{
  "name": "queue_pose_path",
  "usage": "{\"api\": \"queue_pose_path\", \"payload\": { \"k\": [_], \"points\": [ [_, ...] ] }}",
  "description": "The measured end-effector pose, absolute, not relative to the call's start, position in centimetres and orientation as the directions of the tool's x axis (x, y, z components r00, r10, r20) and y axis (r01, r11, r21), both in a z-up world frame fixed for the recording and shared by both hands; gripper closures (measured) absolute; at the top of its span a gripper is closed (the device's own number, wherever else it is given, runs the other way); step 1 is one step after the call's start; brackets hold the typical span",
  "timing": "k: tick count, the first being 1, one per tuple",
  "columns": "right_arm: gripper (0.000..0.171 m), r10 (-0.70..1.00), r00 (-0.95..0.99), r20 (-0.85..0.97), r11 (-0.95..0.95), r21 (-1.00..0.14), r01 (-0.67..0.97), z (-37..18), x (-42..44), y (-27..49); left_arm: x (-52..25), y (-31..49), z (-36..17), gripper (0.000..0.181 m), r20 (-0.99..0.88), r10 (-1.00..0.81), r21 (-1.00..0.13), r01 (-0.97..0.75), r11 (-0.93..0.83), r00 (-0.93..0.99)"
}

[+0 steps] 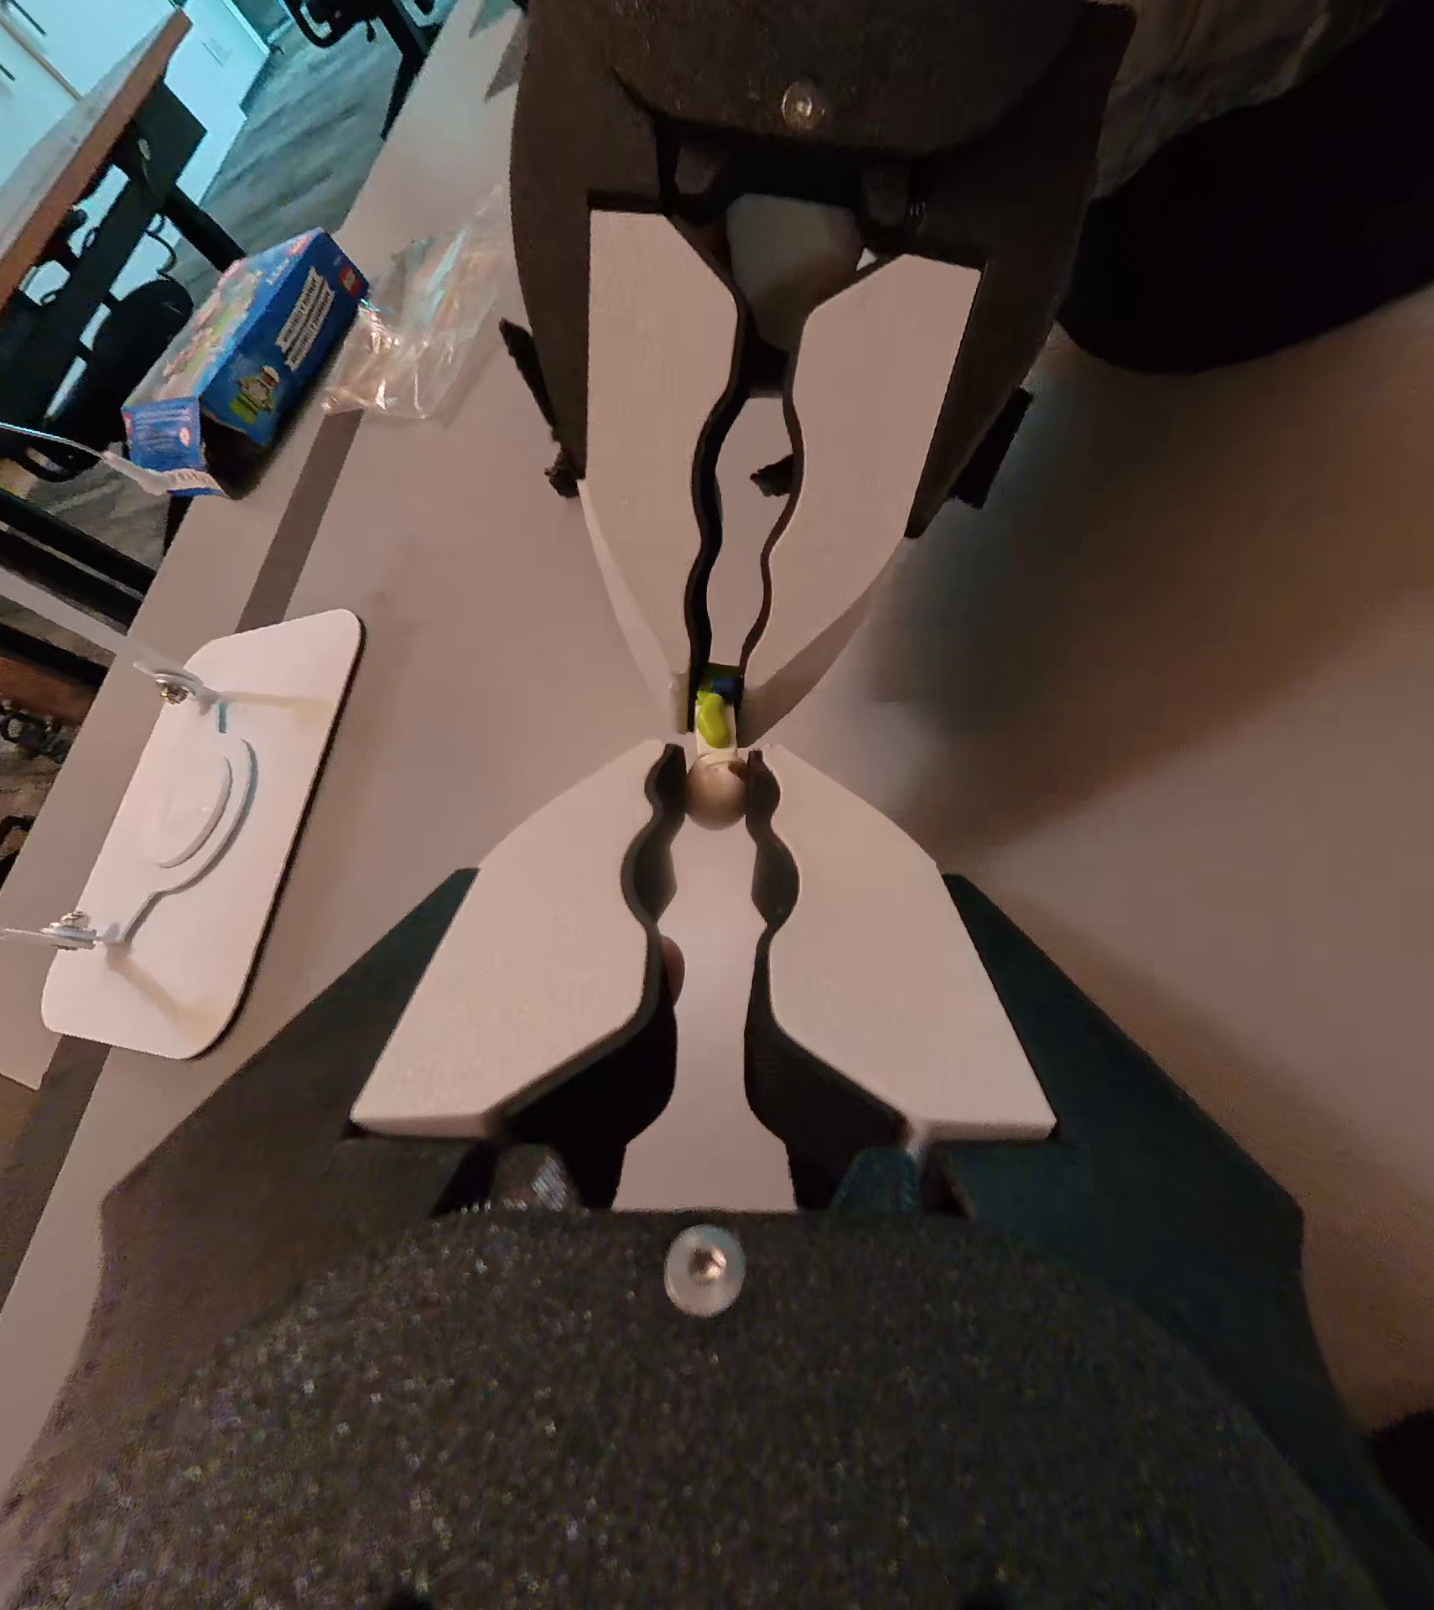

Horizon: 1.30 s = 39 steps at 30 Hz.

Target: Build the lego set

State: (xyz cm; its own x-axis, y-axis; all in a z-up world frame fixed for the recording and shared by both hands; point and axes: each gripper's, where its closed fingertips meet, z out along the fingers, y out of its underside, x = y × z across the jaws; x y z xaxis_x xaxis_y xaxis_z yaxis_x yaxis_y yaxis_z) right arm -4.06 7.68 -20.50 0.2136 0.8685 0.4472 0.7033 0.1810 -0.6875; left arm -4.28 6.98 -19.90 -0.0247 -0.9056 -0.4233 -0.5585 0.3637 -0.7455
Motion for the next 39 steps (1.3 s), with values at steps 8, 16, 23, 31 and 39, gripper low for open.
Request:
{"api": "queue_pose_path", "payload": {
  "k": [8,16,23,31,39],
  "points": [
    [0.164,0.786,0.221,0.578,0.278,-0.648,0.709,-19.3,-4.7,7.7,-4.9,7.8,-20.5,0.168,-0.503,-0.864,-0.694,-0.592,0.410,-0.008],
    [0.164,0.787,0.232,0.572,0.257,-0.646,0.719,-19.6,-4.3,8.2,-4.5,8.3,-20.6,0.167,-0.495,-0.869,-0.698,-0.594,0.399,-0.002],
    [0.160,0.772,0.203,0.602,0.295,-0.623,0.725,-19.8,-3.9,8.7,-4.3,8.3,-20.5,0.167,-0.400,-0.916,-0.747,-0.582,0.321,0.009],
    [0.163,0.815,0.163,0.556,0.285,-0.629,0.724,-20.6,-4.0,7.7,-4.2,7.4,-21.1,0.167,-0.383,-0.924,-0.734,-0.602,0.314,-0.015],
    [0.163,0.946,0.278,0.169,0.026,-0.891,0.453,-18.6,-4.0,7.6,-3.8,7.5,-18.3,0.164,-0.262,-0.962,-0.879,-0.431,0.205,0.075]
  ]
}}
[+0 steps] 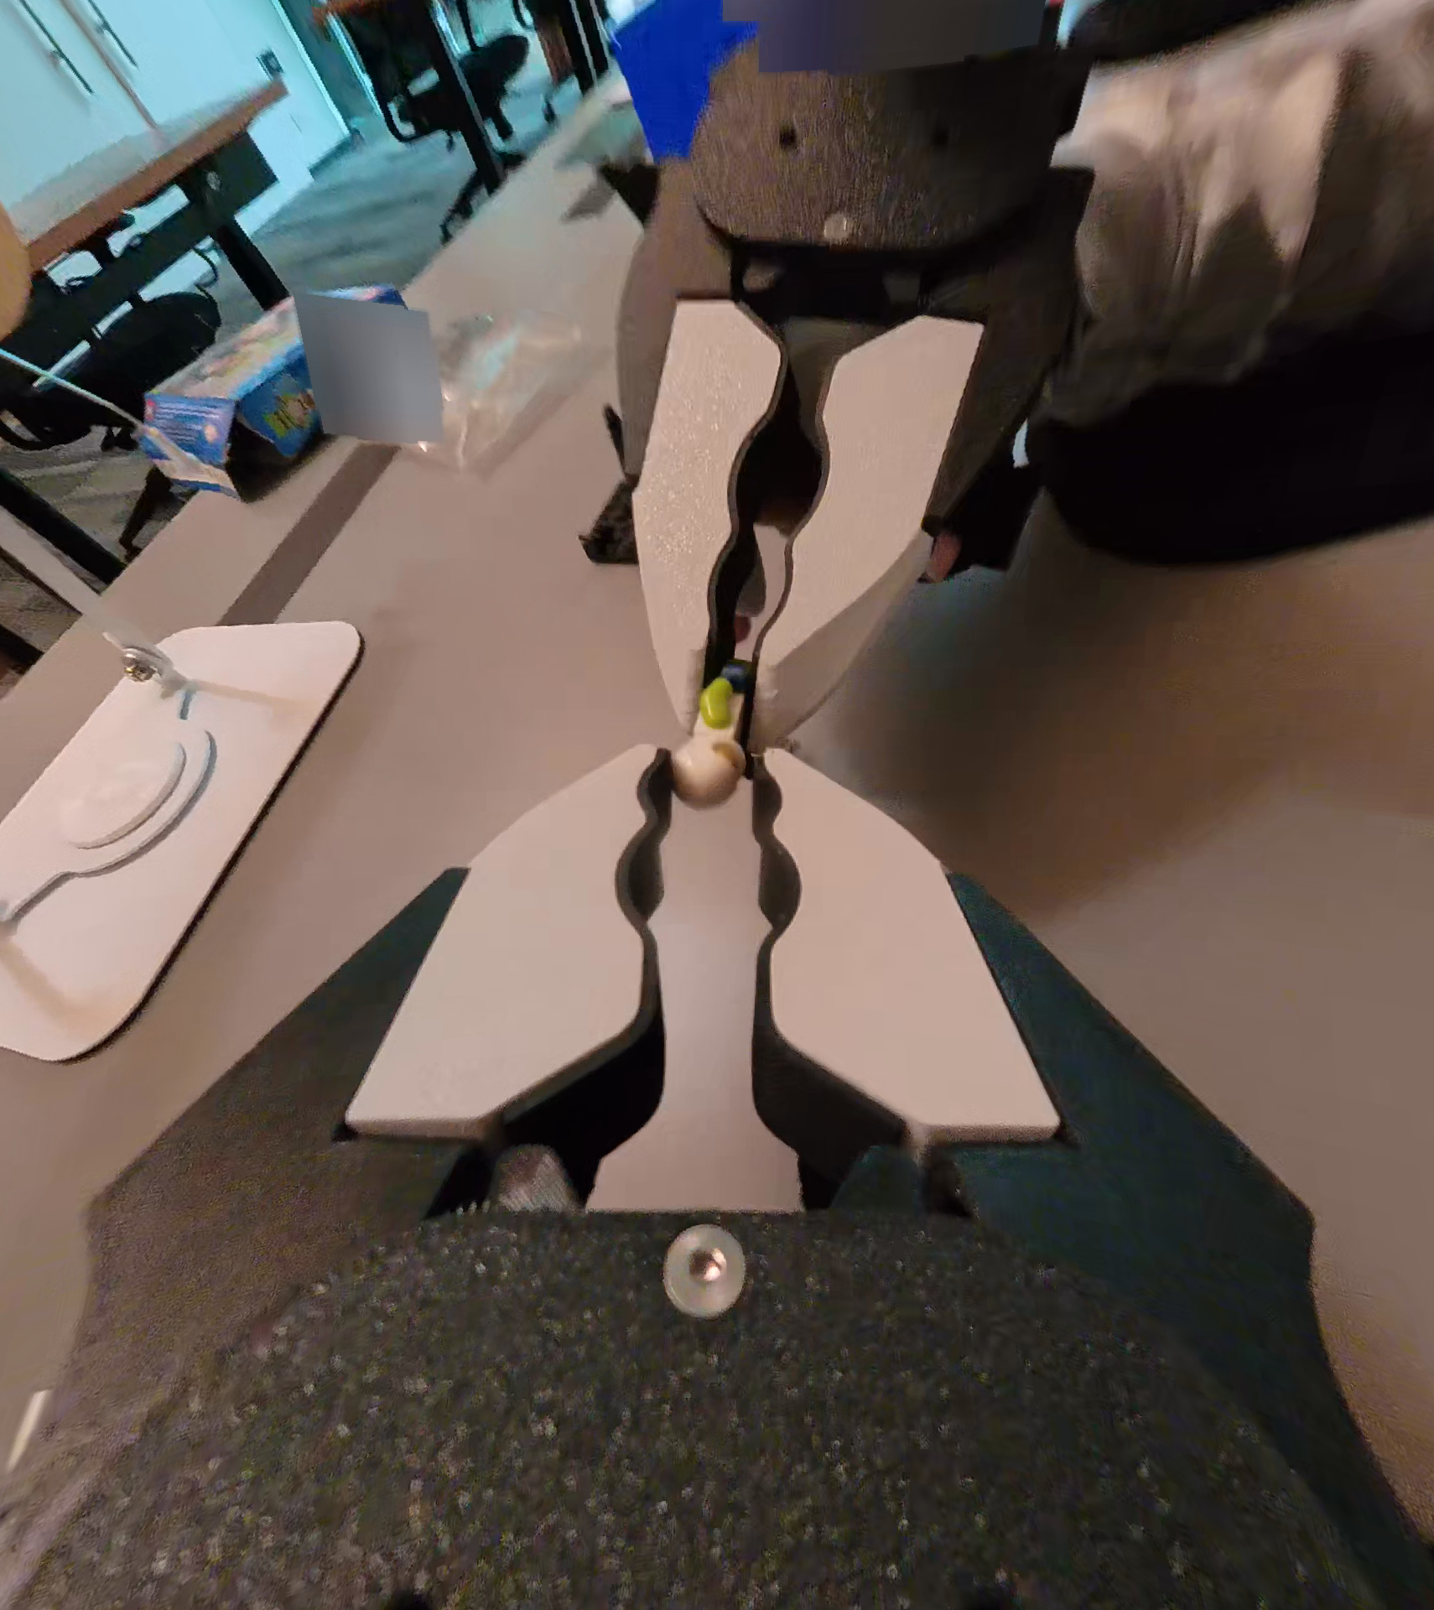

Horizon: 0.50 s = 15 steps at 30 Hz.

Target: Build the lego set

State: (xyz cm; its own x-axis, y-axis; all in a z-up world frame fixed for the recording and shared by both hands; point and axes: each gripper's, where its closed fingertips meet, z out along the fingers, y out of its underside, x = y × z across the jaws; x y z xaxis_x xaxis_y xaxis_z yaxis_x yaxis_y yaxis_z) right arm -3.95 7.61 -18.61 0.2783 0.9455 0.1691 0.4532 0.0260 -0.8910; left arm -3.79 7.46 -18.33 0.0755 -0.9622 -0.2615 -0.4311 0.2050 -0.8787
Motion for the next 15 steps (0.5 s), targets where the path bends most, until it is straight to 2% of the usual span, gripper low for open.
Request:
{"api": "queue_pose_path", "payload": {
  "k": [2,5,10,15],
  "points": [
    [0.163,0.956,0.293,0.009,-0.084,-0.950,0.302,-17.2,-3.9,7.8,-3.7,7.7,-17.6,0.159,-0.186,-0.978,-0.920,-0.366,0.138,0.099],
    [0.163,0.946,0.250,-0.205,-0.238,-0.965,0.111,-15.5,-4.0,7.8,-3.4,7.4,-16.2,0.158,-0.040,-0.995,-0.972,-0.236,0.019,0.088],
    [0.163,0.897,0.159,-0.412,-0.408,-0.911,-0.060,-14.4,-4.3,7.9,-3.2,7.3,-14.6,0.165,0.100,-0.993,-0.987,-0.123,-0.107,0.067],
    [0.163,0.876,0.122,-0.466,-0.457,-0.884,-0.095,-14.2,-4.1,8.0,-3.2,7.4,-14.4,0.168,0.194,-0.980,-0.973,-0.117,-0.198,0.039]
  ]
}}
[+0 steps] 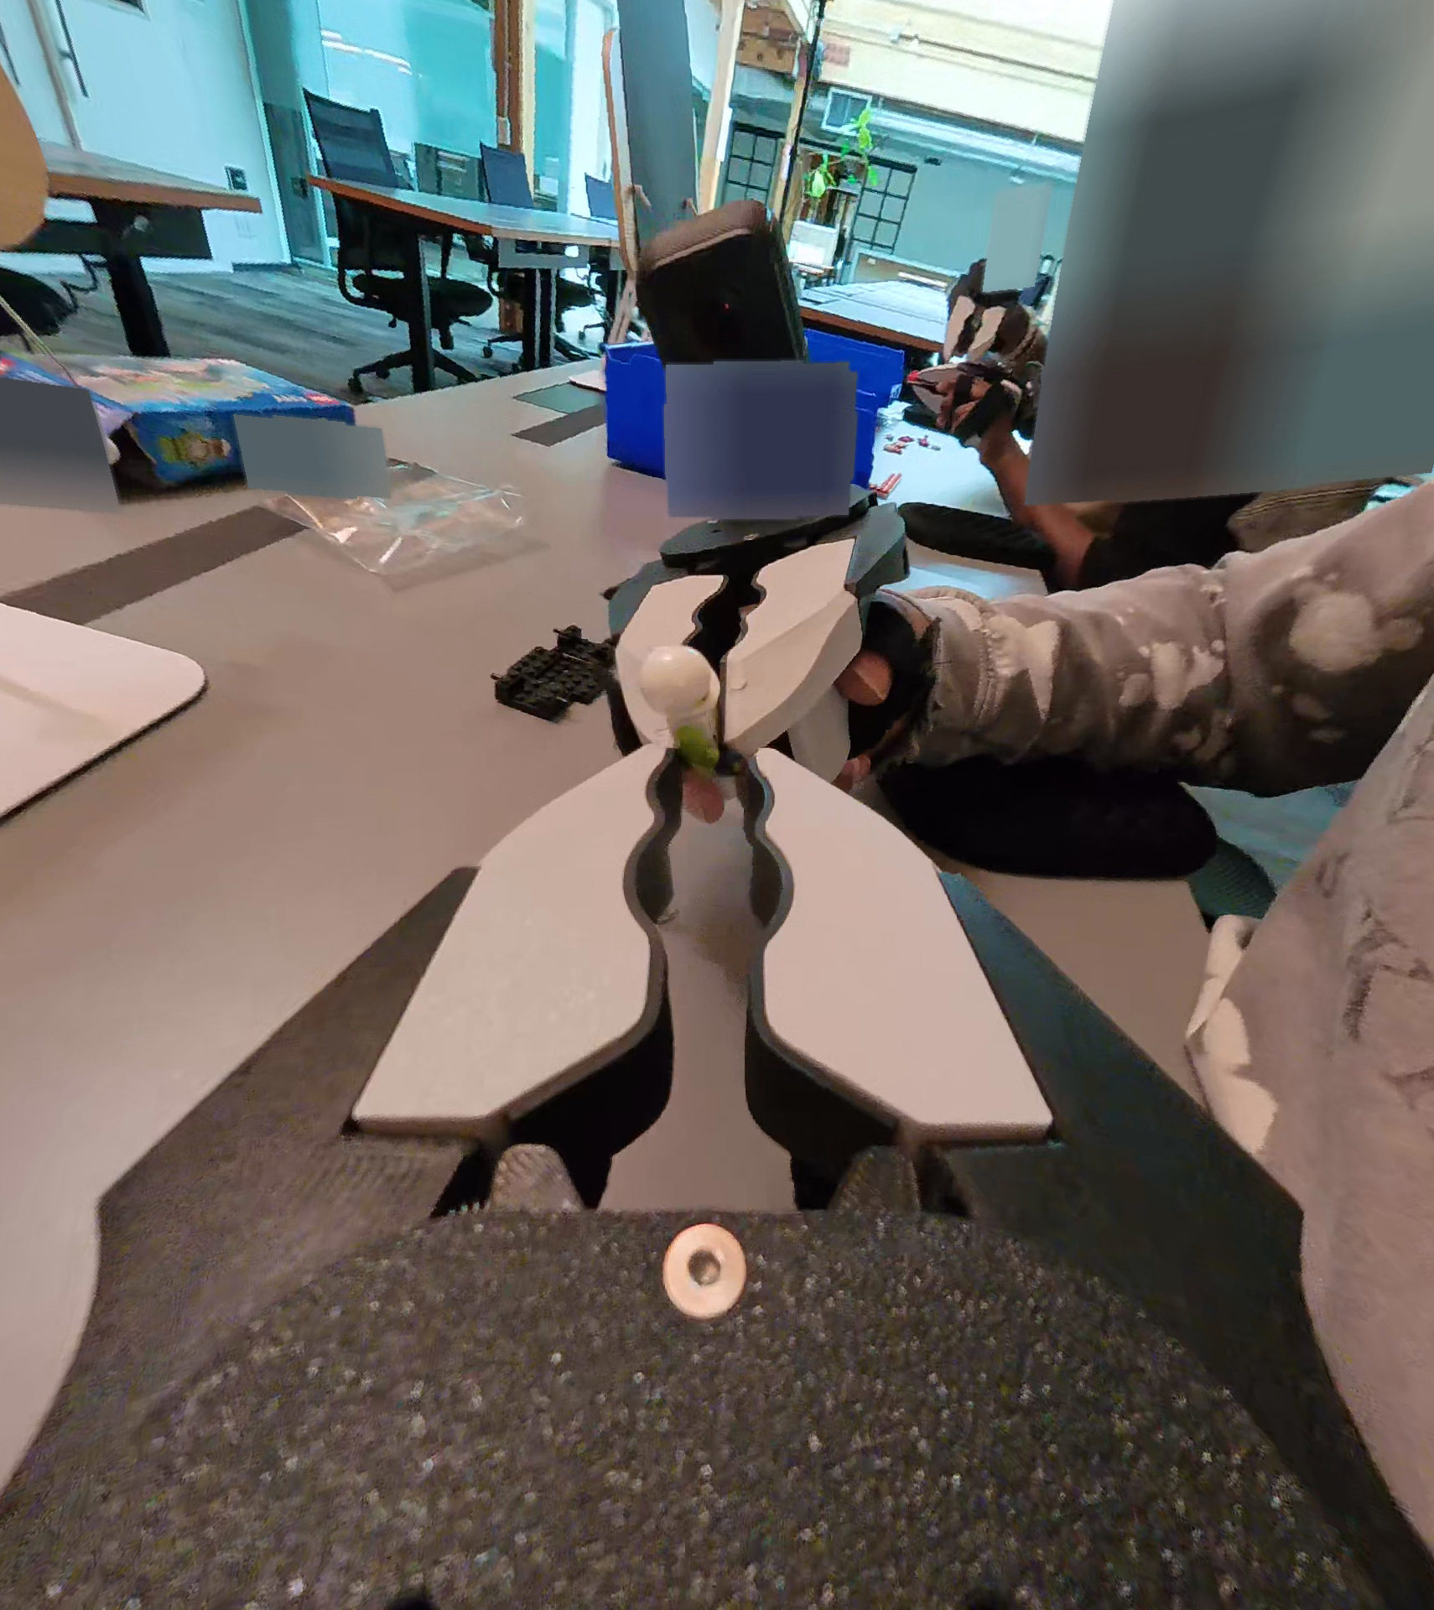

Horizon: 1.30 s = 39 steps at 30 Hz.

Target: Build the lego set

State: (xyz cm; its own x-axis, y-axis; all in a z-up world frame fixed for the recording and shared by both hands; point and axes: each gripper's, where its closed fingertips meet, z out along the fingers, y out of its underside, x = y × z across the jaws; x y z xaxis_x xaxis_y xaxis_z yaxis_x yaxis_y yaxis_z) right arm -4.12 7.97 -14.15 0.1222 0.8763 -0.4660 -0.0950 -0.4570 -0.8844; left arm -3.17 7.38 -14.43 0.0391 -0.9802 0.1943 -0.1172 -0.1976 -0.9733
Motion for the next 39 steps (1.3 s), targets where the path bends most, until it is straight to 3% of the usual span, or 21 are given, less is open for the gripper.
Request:
{"api": "queue_pose_path", "payload": {
  "k": [3,13,19,26,30,34,39],
  "points": [
    [0.162,0.873,0.129,-0.470,-0.459,-0.882,-0.108,-14.0,-3.8,8.3,-3.1,7.5,-14.5,0.178,0.216,-0.976,-0.967,-0.137,-0.217,0.025],
    [0.162,0.907,0.201,-0.369,-0.371,-0.928,-0.030,-14.2,-2.1,8.9,-1.8,8.1,-15.0,0.178,0.313,-0.949,-0.920,-0.259,-0.294,-0.032],
    [0.152,0.889,0.280,-0.362,-0.373,-0.928,-0.013,-14.8,-0.4,10.6,-2.0,9.4,-18.0,0.178,0.472,-0.882,-0.792,-0.445,-0.417,-0.013],
    [0.147,0.900,0.342,-0.270,-0.348,-0.917,0.192,-18.1,-1.3,10.3,-2.4,8.5,-21.1,0.178,0.557,-0.830,-0.653,-0.631,-0.418,-0.025],
    [0.145,0.891,0.348,-0.292,-0.389,-0.886,0.253,-19.5,-1.8,10.0,-2.1,7.8,-21.4,0.178,0.541,-0.841,-0.642,-0.663,-0.385,-0.036],
    [0.157,0.890,0.302,-0.342,-0.420,-0.872,0.250,-19.5,-2.2,9.4,-2.0,7.3,-21.5,0.178,0.526,-0.850,-0.643,-0.673,-0.365,-0.041],
    [0.157,0.893,0.261,-0.368,-0.429,-0.871,0.239,-19.2,-2.4,8.9,-2.2,6.8,-21.1,0.178,0.537,-0.842,-0.647,-0.667,-0.370,-0.053]
  ]
}}
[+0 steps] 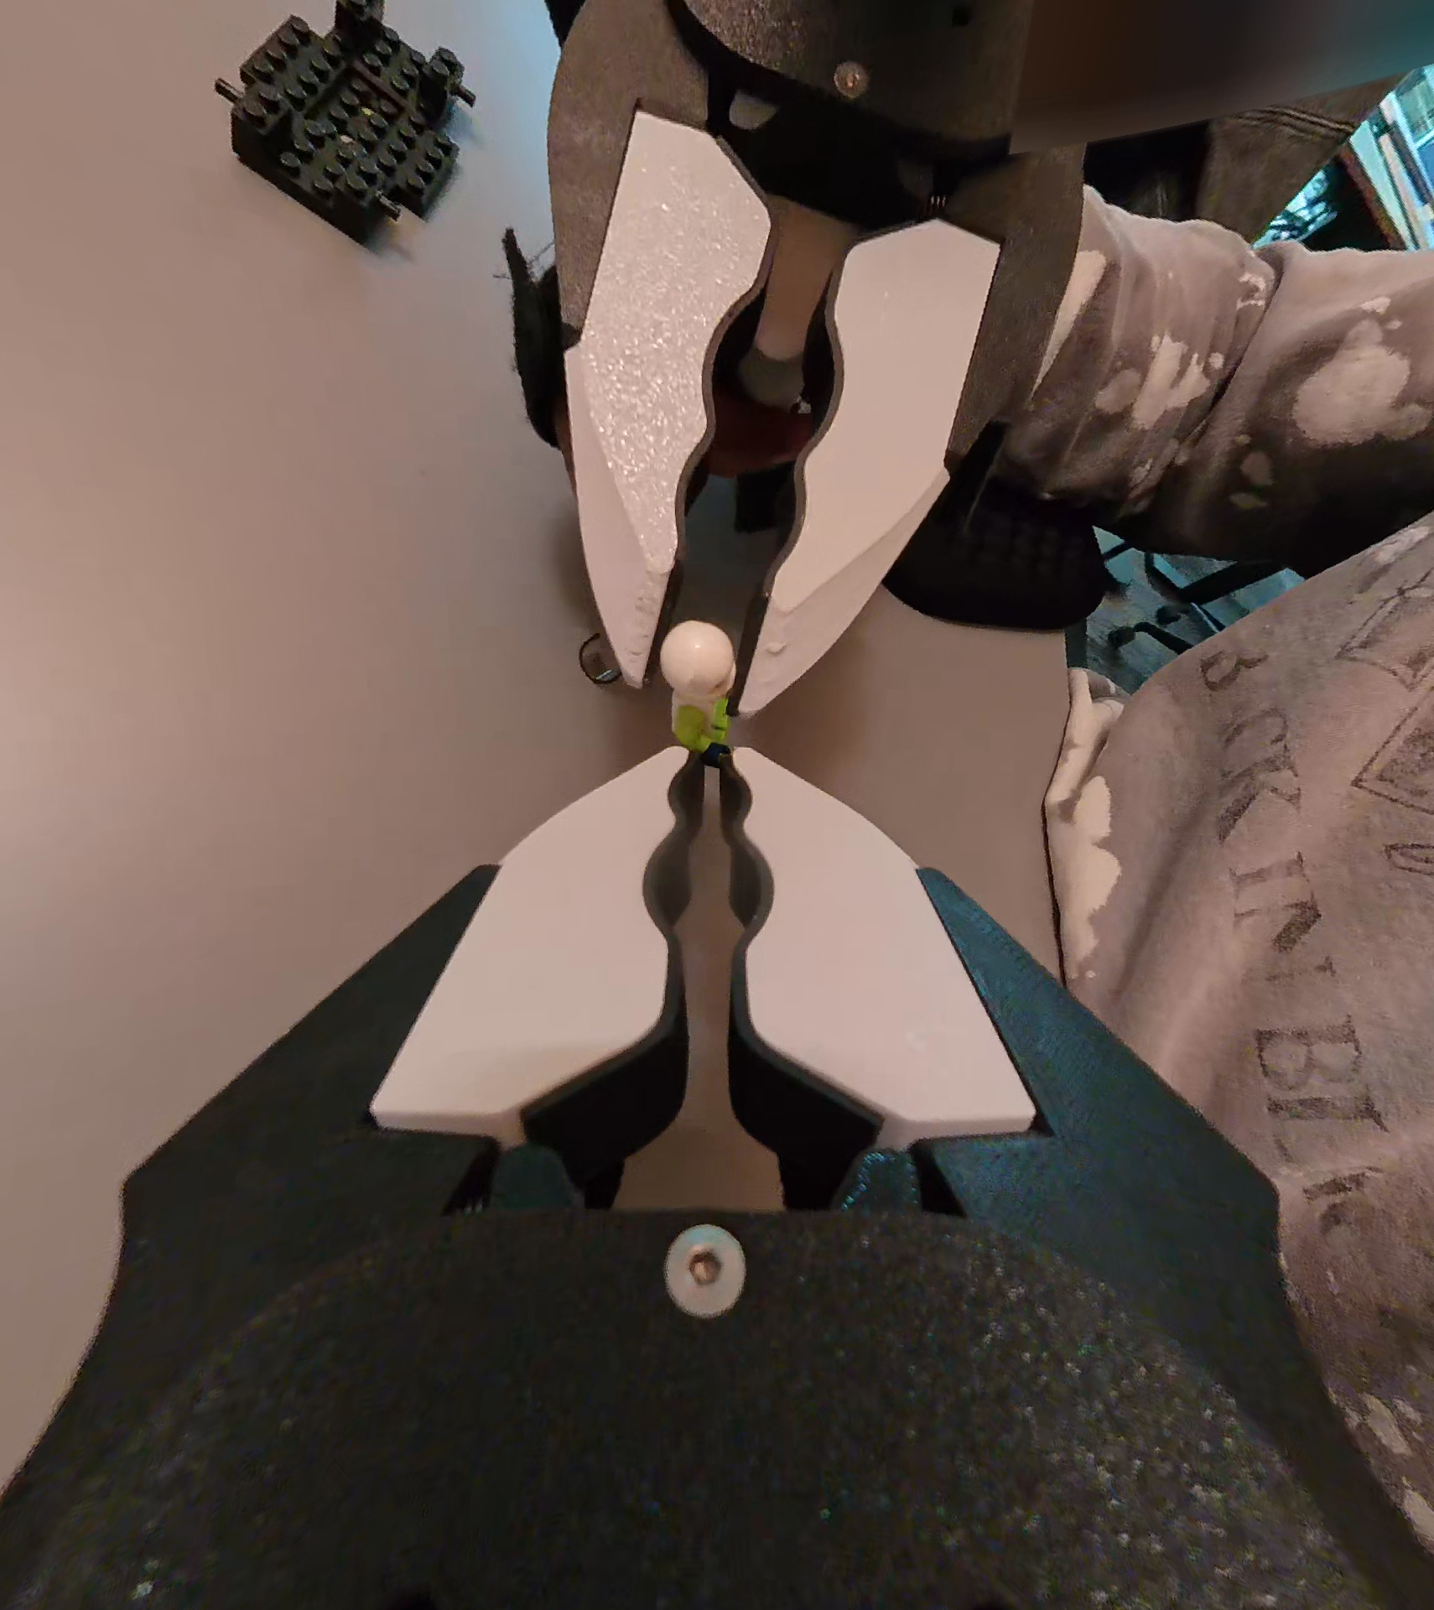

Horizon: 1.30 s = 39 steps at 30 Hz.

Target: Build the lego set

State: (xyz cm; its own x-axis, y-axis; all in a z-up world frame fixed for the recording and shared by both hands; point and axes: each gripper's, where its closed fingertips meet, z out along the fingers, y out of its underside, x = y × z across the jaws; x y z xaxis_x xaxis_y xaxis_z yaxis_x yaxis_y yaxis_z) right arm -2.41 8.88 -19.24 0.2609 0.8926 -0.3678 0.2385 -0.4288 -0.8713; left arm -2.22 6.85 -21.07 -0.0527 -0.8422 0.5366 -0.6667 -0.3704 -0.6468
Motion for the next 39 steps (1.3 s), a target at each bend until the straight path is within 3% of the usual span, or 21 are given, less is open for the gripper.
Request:
{"api": "queue_pose_path", "payload": {
  "k": [6,10,23,34,39],
  "points": [
    [0.156,0.881,0.282,-0.379,-0.444,-0.868,0.220,-19.3,-2.5,9.3,-2.3,7.2,-21.1,0.178,0.548,-0.836,-0.632,-0.658,-0.409,-0.008],
    [0.140,0.875,0.292,-0.385,-0.454,-0.862,0.224,-19.2,-1.5,9.6,-2.5,7.6,-21.9,0.178,0.595,-0.802,-0.581,-0.663,-0.472,0.050],
    [0.157,0.869,0.264,-0.418,-0.481,-0.837,0.259,-20.1,-2.2,9.1,-2.0,6.9,-22.1,0.178,0.578,-0.814,-0.567,-0.686,-0.456,0.062],
    [0.158,0.822,0.401,-0.404,-0.498,-0.852,0.164,-19.3,-2.3,10.7,-1.8,8.3,-21.4,0.178,0.508,-0.847,-0.606,-0.635,-0.480,0.156],
    [0.152,0.766,0.299,-0.570,-0.594,-0.804,-0.011,-17.0,-1.7,11.0,-2.1,8.4,-21.3,0.178,0.520,-0.838,-0.600,-0.629,-0.495,0.164]
  ]
}}
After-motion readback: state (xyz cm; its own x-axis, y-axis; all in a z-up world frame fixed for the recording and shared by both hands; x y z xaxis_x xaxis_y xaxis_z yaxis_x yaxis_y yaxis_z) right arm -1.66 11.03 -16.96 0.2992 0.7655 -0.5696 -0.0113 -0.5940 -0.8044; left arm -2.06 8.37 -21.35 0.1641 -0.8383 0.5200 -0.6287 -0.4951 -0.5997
